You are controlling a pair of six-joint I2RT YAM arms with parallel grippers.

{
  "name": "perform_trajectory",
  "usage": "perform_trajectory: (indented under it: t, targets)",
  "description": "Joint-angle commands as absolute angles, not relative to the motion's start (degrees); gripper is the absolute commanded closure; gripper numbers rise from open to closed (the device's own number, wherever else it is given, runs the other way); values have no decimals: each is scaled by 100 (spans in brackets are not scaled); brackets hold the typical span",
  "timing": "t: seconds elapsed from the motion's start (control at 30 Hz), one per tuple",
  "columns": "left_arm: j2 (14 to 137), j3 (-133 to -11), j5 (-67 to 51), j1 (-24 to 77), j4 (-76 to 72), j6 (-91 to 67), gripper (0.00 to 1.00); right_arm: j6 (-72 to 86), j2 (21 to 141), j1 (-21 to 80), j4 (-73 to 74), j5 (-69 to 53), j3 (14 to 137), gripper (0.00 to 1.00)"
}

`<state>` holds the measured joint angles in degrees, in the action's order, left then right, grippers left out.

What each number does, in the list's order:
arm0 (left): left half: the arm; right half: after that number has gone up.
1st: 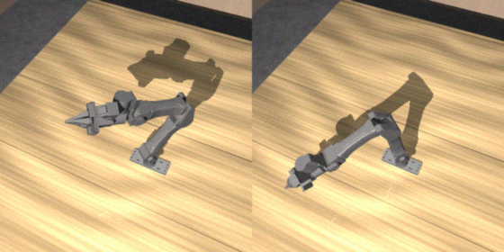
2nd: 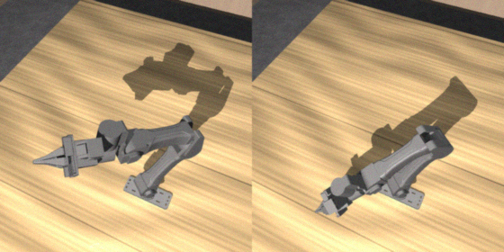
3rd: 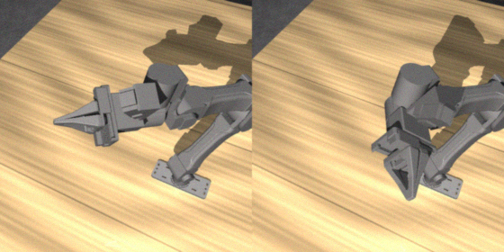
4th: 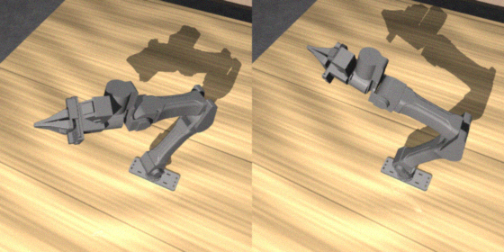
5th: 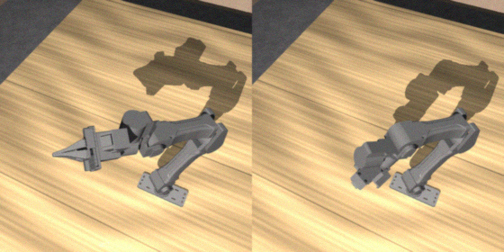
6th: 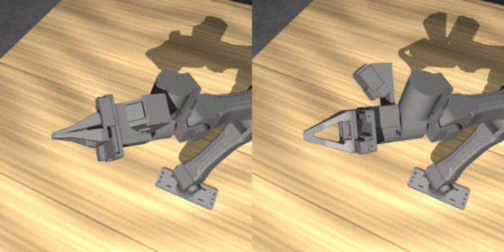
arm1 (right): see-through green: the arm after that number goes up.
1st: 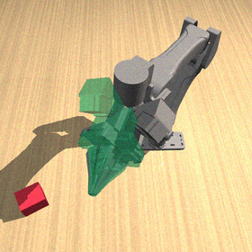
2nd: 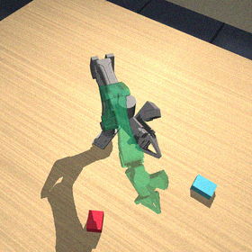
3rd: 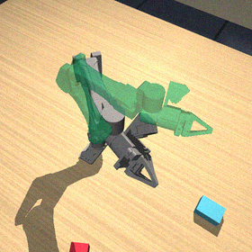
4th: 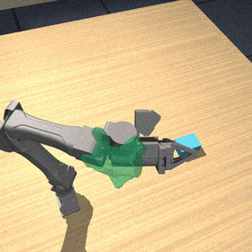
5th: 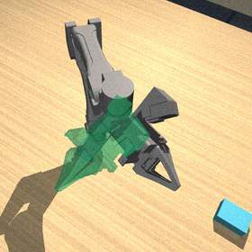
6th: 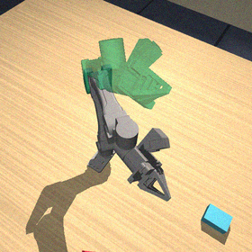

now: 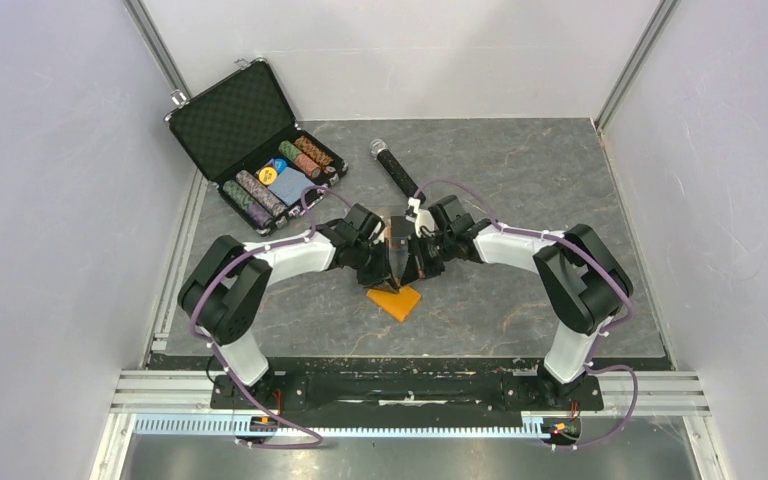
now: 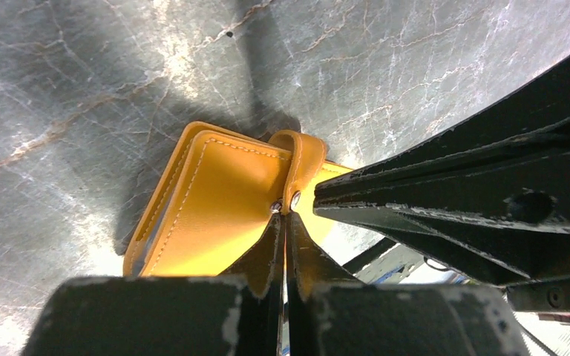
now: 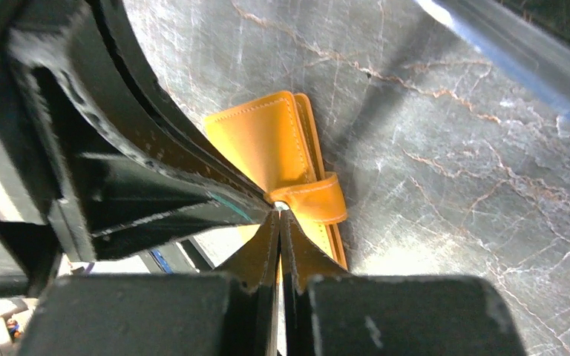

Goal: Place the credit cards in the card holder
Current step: Close the card holder at the center of the board.

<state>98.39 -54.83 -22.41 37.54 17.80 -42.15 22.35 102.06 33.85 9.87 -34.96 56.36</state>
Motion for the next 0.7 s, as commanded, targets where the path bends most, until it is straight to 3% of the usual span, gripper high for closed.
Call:
perform_trajectory:
  t: [0.0,0.67]
  targets:
    - [9572,-5724,-2028,3678,1907,-4092,98,1948,10020,3398,1067,-3618,5453,100]
    - [9615,-5596,-2292,3621,1934,-4258,98,1703,10355,3499,1561,-3217,5541,100]
